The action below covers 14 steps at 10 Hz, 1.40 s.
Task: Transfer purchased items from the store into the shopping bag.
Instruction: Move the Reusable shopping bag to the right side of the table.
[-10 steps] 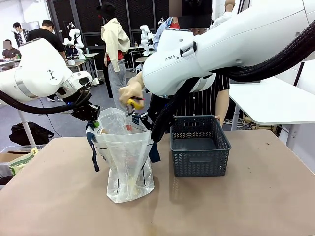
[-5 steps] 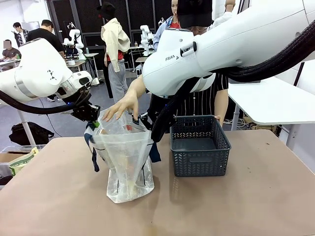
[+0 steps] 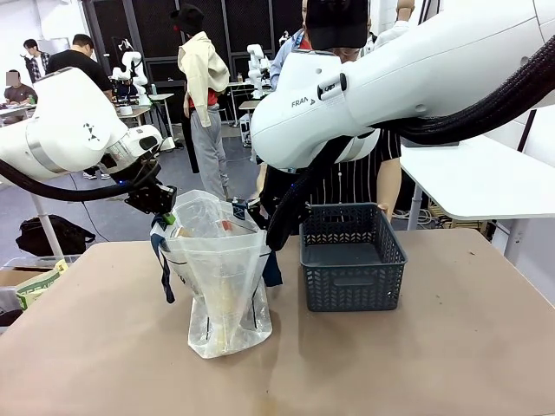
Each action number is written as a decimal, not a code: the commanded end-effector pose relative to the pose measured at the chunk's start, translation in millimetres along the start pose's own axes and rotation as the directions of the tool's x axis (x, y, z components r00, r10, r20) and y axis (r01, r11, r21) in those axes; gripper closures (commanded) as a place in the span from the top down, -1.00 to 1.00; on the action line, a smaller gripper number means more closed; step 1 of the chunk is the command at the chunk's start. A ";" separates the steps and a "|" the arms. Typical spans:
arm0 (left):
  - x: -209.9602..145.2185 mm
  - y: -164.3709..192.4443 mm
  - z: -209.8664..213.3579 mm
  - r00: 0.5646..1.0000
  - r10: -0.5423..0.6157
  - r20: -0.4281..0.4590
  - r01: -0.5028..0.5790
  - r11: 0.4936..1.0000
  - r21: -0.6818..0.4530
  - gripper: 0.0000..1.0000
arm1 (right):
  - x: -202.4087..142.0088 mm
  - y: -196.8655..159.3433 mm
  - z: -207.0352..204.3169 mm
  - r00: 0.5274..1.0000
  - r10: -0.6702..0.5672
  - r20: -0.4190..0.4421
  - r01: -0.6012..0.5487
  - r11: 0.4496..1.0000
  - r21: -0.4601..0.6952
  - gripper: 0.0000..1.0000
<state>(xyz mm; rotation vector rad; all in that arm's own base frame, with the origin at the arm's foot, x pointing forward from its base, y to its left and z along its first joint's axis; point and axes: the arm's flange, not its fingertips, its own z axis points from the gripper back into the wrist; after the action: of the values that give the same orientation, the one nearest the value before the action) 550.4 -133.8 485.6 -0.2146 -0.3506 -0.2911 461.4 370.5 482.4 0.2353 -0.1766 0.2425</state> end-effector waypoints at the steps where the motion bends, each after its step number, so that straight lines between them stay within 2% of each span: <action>1: 0.3 0.6 0.7 1.000 0.000 0.001 0.000 1.000 0.001 -1.00 | -0.1 0.1 0.4 1.000 0.004 0.001 -0.004 1.000 0.000 -1.00; 2: 0.0 0.0 0.0 1.000 0.000 0.000 0.000 1.000 0.000 -1.00 | 0.0 0.0 0.0 1.000 0.000 0.000 0.000 1.000 0.000 -1.00; 4: -3.0 -13.2 0.6 1.000 -0.007 0.019 0.009 0.997 -0.082 -1.00 | -1.1 9.8 2.9 1.000 -0.007 0.025 0.007 1.000 0.011 -1.00; 7: -2.6 -14.4 -3.9 1.000 -0.018 -0.005 0.016 0.968 -0.250 -1.00 | 3.5 24.3 -3.1 0.999 0.004 0.036 -0.005 1.000 0.011 -1.00; 8: -1.1 -12.1 -5.7 1.000 0.005 -0.002 -0.006 0.953 -0.303 -1.00 | 6.7 28.6 -5.1 0.999 -0.009 0.048 0.009 1.000 0.010 -1.00; 11: 0.0 -8.9 -17.7 0.998 -0.055 -0.027 0.037 0.894 -0.447 -1.00 | 13.1 34.1 -9.8 0.998 -0.030 0.052 0.029 1.000 0.004 -1.00; 14: 2.4 -6.1 -25.1 0.999 -0.035 -0.019 0.019 0.838 -0.545 -1.00 | 16.1 34.6 -13.8 0.996 -0.055 0.066 0.055 0.998 0.001 -1.00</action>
<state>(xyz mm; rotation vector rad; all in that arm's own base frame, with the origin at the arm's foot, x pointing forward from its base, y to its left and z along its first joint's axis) 553.8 -149.4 465.0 -0.7048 -0.2443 -0.3979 465.3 400.3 481.7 0.2701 -0.2014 0.2055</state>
